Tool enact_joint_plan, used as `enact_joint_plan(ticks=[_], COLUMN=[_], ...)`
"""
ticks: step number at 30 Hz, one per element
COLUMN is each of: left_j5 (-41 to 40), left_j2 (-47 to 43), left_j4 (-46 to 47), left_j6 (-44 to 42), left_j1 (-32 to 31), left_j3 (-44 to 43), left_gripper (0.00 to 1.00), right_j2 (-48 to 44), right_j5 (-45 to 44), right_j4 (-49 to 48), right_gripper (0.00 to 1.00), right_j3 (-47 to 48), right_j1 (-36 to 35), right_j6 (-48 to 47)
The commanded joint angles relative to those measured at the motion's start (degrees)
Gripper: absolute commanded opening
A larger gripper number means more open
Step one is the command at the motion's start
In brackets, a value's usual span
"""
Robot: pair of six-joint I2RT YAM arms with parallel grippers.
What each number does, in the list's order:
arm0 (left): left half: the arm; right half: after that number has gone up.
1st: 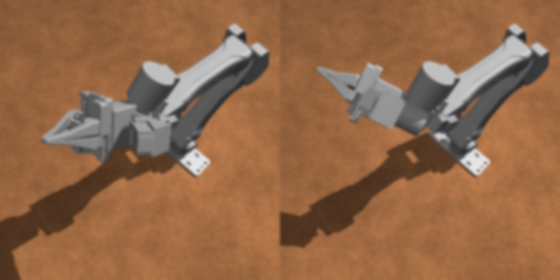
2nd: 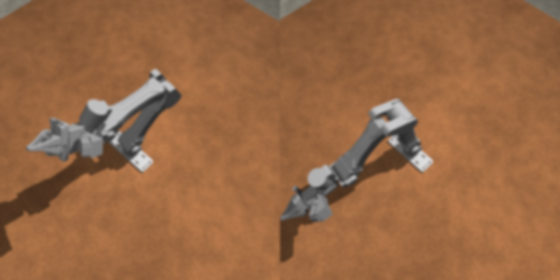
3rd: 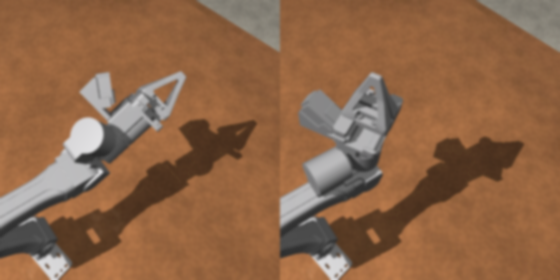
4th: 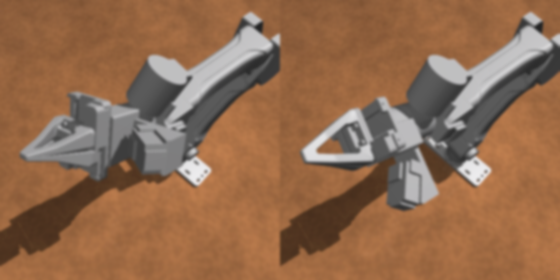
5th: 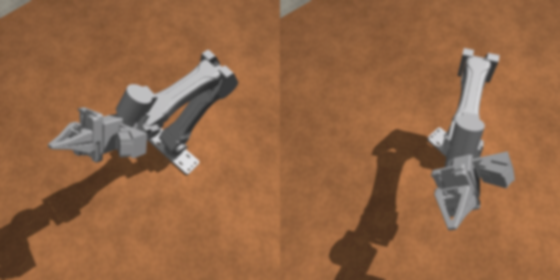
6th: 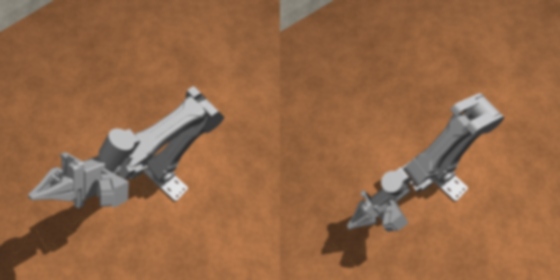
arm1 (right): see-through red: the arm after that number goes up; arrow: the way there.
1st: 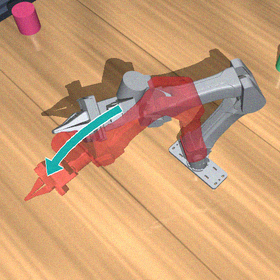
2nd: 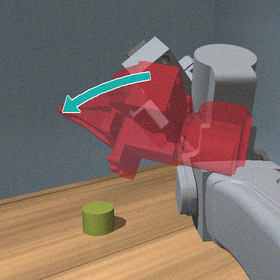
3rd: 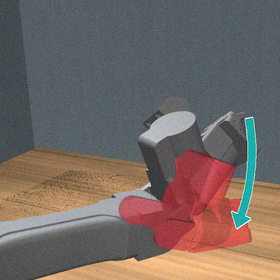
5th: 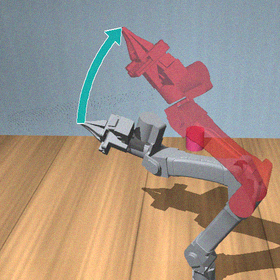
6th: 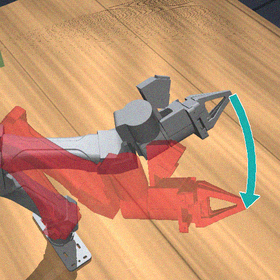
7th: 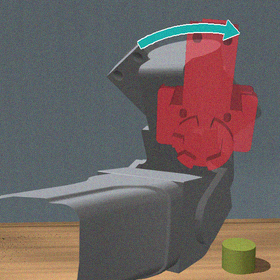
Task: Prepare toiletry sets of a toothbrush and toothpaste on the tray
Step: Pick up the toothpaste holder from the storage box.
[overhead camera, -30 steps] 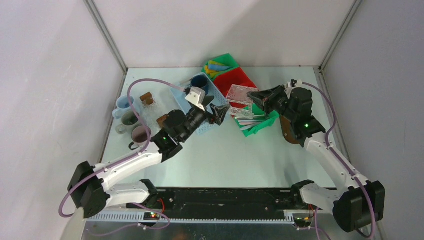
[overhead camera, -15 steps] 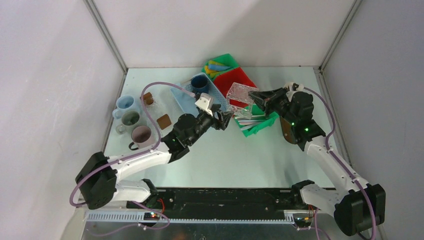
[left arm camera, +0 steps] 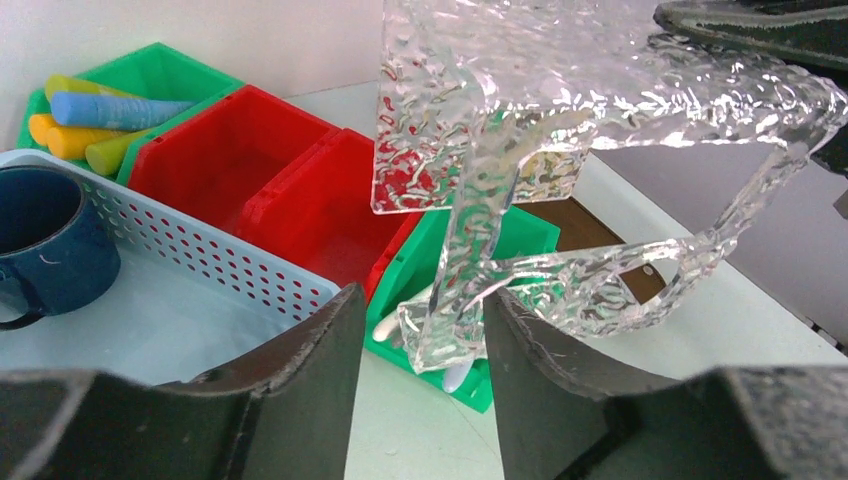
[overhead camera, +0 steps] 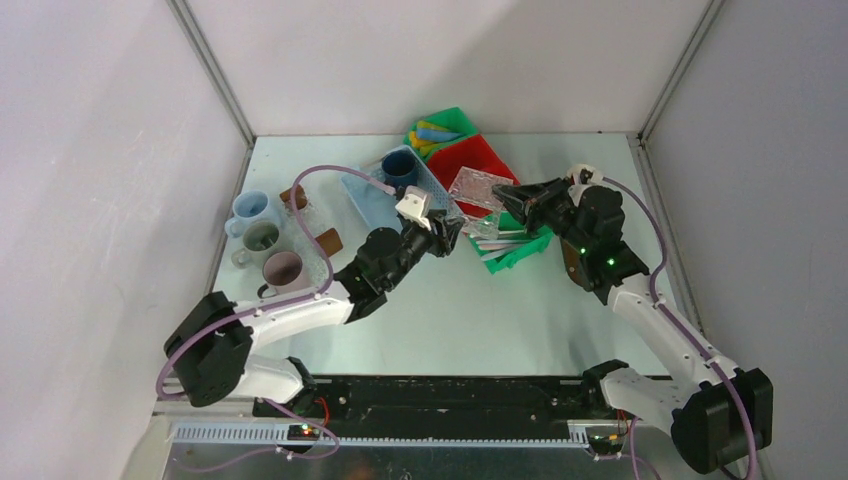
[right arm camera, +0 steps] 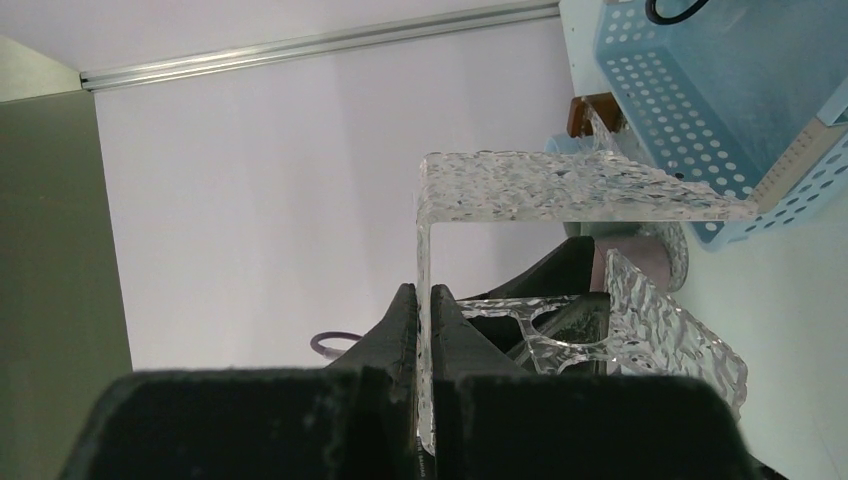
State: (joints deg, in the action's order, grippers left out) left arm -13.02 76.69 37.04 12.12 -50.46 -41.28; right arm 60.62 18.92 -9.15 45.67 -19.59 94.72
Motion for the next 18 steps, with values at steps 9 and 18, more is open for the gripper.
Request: enact_joint_plan(ticks=[9, 18], left_j5=[-2.8, -4.1], left_j2=[-0.6, -4.2], left_j4=[7.3, -10.2], left_j6=[1.4, -1.3], left_j1=[-0.3, -0.2], left_j3=[0.1, -3.7], left_gripper=[0.13, 0.0], right_j2=[-2.1, -5.8], right_j5=[-0.7, -2.0], right_j4=[-4.2, 2.2], right_gripper=[0.02, 0.38], right_j3=[-1.3, -1.4], right_j1=[-1.3, 0.6], right_j6=[1.9, -7.8])
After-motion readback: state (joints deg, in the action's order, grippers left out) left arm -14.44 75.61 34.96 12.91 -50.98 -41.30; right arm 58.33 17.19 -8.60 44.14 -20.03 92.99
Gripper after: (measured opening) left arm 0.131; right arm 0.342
